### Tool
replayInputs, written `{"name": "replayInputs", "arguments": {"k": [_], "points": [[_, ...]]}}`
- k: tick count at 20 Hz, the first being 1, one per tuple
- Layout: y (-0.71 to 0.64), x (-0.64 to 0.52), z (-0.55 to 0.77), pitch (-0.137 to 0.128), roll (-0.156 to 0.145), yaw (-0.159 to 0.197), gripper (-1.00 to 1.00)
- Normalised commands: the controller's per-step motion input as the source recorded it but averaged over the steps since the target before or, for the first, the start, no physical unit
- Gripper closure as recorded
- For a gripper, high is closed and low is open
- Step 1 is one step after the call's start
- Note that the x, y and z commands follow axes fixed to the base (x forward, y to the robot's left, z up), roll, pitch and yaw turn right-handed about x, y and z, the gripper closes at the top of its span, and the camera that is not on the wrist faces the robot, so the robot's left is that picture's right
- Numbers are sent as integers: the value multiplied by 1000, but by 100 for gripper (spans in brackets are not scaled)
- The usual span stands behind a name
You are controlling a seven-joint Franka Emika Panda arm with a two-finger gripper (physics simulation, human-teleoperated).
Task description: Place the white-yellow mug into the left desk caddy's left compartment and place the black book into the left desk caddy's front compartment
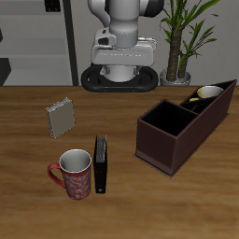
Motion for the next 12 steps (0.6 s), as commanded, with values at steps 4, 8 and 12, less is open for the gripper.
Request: {"name": "replayInputs", "arguments": {"k": [4,8,12], "points": [[-321,77,52,13,-10,23,-100],[-276,152,1,30,18,40,-100],[-325,48,62,-31,-77,-18,-100]]}}
